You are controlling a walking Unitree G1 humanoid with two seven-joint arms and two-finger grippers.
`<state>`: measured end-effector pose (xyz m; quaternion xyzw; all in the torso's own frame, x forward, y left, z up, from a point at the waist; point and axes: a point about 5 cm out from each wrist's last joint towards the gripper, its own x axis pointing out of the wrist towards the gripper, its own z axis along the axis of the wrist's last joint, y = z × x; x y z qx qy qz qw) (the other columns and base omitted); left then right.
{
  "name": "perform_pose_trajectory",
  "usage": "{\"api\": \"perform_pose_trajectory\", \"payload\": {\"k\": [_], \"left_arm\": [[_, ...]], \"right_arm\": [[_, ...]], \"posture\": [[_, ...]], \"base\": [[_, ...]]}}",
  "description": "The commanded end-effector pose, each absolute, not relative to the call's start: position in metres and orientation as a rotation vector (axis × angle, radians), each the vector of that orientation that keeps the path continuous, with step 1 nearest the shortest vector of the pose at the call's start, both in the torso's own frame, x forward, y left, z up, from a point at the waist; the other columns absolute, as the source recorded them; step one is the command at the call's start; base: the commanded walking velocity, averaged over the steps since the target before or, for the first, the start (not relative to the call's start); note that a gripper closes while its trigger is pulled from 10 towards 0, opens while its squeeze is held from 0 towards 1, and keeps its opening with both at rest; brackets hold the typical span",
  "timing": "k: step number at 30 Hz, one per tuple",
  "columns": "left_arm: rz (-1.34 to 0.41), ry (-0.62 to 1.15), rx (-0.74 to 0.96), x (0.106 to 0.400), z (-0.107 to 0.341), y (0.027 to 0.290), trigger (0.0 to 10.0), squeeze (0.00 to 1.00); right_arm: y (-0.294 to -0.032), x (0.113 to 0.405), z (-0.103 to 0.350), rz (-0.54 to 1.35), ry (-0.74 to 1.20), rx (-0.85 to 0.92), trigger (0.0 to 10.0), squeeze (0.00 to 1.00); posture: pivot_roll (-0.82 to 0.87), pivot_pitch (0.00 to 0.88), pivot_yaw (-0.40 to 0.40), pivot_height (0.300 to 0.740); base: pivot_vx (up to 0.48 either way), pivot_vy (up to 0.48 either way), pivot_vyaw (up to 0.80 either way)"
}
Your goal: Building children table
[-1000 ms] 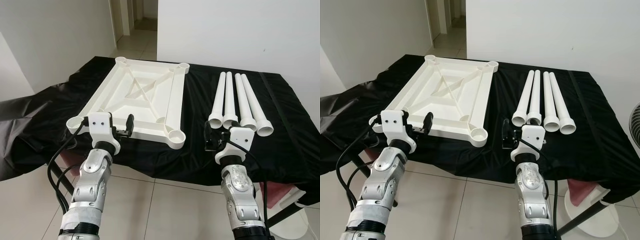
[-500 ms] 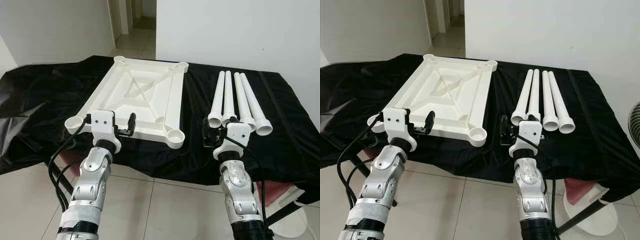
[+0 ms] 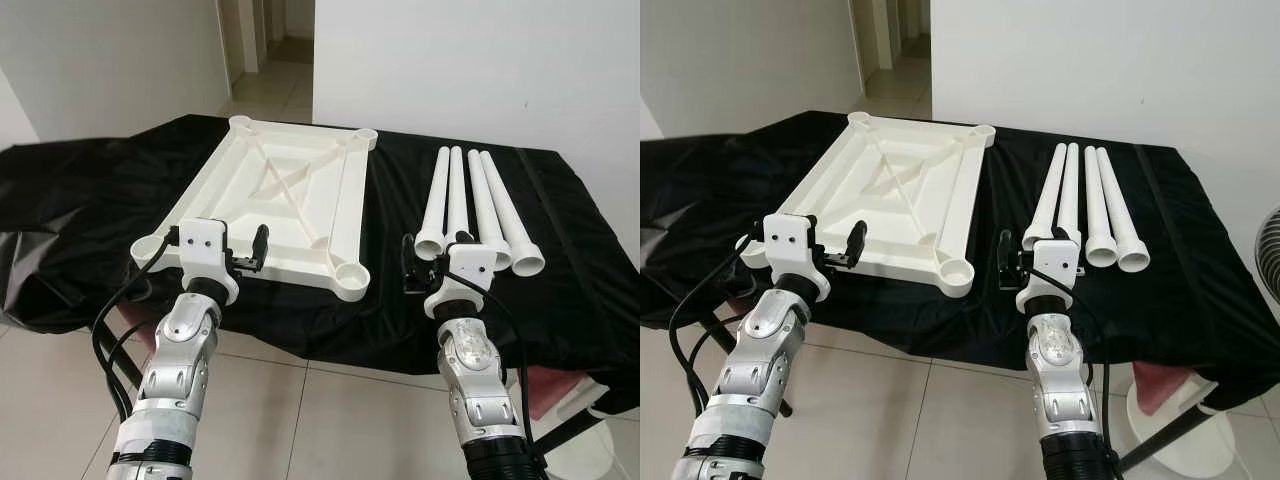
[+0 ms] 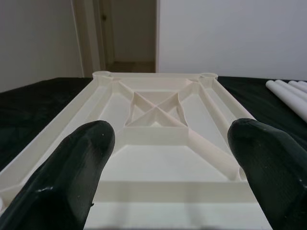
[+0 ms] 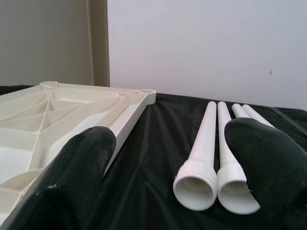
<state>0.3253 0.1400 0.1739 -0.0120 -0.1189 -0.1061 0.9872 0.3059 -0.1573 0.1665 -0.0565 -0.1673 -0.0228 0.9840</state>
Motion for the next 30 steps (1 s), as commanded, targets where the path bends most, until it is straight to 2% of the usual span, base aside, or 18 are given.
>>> {"api": "perform_pose_trajectory", "payload": {"k": [1,18,30], "left_arm": [[-0.18,-0.237,-0.022,0.3264,0.1726,0.1412,10.0,0.0],[-0.17,-0.241,-0.014,0.3242,0.1717,0.1427,10.0,0.0],[-0.178,-0.231,-0.02,0.3229,0.1708,0.1412,10.0,0.0]], "right_arm": [[-0.1538,0.3077,0.1674,-0.031,-0.345,-0.116,10.0,0.0],[-0.1524,0.3086,0.1651,-0.013,-0.341,-0.125,10.0,0.0],[-0.1521,0.3109,0.1636,-0.014,-0.331,-0.134,10.0,0.0]], "posture": [[0.01,0.0,0.002,0.74],[0.02,0.0,-0.007,0.74],[0.03,0.002,-0.003,0.74]], "base": [[0.27,0.0,0.0],[0.275,0.0,0.0],[0.0,0.0,0.0]]}}
